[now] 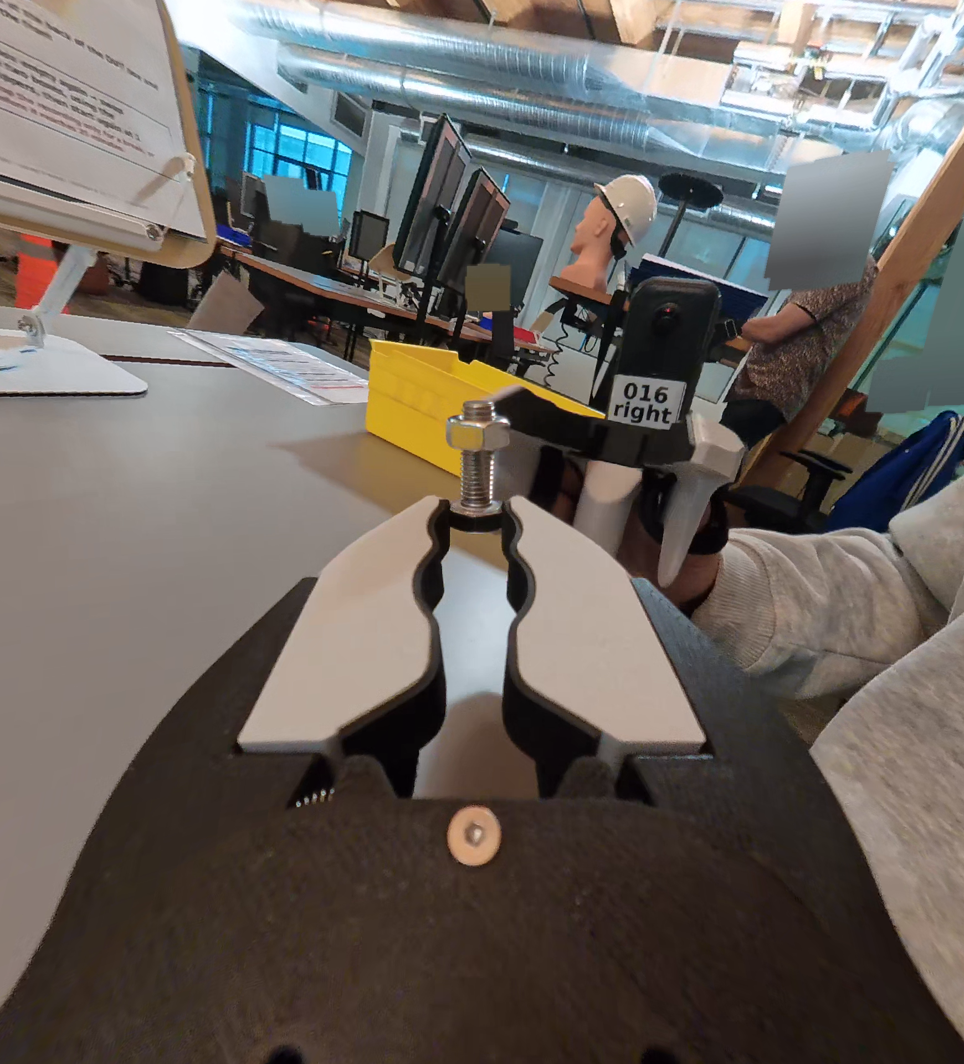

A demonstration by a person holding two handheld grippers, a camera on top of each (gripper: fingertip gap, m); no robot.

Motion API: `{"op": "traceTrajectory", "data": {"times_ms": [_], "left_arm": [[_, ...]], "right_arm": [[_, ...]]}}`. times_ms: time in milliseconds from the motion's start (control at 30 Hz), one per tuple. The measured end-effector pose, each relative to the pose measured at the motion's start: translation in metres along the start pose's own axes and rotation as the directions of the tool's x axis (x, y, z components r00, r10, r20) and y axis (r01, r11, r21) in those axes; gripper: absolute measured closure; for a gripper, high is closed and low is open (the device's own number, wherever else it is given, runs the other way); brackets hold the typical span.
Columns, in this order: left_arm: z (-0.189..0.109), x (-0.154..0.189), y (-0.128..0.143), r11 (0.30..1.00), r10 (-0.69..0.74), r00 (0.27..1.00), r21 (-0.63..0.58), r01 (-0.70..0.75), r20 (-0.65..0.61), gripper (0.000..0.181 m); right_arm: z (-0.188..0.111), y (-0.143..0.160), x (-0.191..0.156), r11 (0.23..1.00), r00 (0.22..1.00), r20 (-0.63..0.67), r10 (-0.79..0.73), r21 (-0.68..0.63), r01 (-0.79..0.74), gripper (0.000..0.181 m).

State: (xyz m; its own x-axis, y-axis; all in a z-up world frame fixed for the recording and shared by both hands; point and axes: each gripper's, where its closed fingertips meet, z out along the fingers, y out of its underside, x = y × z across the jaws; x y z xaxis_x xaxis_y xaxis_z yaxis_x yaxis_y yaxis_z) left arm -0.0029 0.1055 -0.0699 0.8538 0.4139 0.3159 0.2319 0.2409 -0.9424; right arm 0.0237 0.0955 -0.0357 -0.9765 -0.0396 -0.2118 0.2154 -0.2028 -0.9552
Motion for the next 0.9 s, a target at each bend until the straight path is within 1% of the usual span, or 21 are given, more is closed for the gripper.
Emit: {"op": "traceTrajectory", "data": {"times_ms": [133, 233, 333, 400, 433, 500, 567, 633, 767, 900], "left_arm": [[0.01, 0.006, 0.007, 0.999, 0.033, 0.999, -0.037, -0.034, -0.033, 0.164], [0.018, 0.007, 0.008, 0.999, 0.021, 0.998, -0.044, -0.024, -0.051, 0.164], [0.026, 0.006, 0.005, 0.999, -0.022, 0.997, -0.028, 0.02, -0.076, 0.164], [0.032, 0.007, 0.003, 0.998, -0.062, 0.992, -0.014, 0.061, -0.108, 0.164], [0.036, 0.008, 0.003, 0.997, -0.076, 0.99, -0.013, 0.075, -0.122, 0.164], [0.045, 0.011, 0.005, 0.996, -0.092, 0.984, -0.024, 0.089, -0.15, 0.164], [0.053, 0.016, 0.008, 0.995, -0.096, 0.979, -0.039, 0.091, -0.181, 0.164], [0.062, 0.021, 0.011, 0.994, -0.099, 0.973, -0.056, 0.089, -0.21, 0.164], [0.077, 0.031, 0.017, 0.993, -0.1, 0.96, -0.086, 0.08, -0.26, 0.164], [0.086, 0.038, 0.022, 0.992, -0.102, 0.95, -0.105, 0.073, -0.295, 0.164]], "right_arm": [[-0.007, -0.007, 0.012, 0.995, 0.991, -0.108, -0.082, 0.041, 0.087, 0.112], [-0.011, -0.005, 0.008, 0.995, 0.989, -0.113, -0.095, 0.025, 0.098, 0.111], [-0.017, -0.005, 0.002, 0.995, 0.99, -0.11, -0.092, 0.016, 0.094, 0.118], [-0.025, -0.006, -0.006, 0.998, 0.995, -0.077, -0.059, -0.003, 0.059, 0.153], [-0.029, -0.006, -0.006, 0.999, 0.996, -0.08, -0.032, -0.01, 0.031, 0.156], [-0.038, -0.008, -0.004, 1.0, 0.993, -0.118, -0.013, 0.005, 0.014, 0.151], [-0.048, -0.012, -0.001, 0.999, 0.986, -0.165, -0.027, 0.039, 0.034, 0.146], [-0.057, -0.014, 0.0, 0.998, 0.977, -0.207, -0.043, 0.042, 0.053, 0.142], [-0.073, -0.012, 0.003, 0.996, 0.953, -0.292, -0.079, 0.014, 0.087, 0.142], [-0.092, -0.007, 0.013, 0.993, 0.903, -0.412, -0.12, -0.035, 0.116, 0.15]]}}
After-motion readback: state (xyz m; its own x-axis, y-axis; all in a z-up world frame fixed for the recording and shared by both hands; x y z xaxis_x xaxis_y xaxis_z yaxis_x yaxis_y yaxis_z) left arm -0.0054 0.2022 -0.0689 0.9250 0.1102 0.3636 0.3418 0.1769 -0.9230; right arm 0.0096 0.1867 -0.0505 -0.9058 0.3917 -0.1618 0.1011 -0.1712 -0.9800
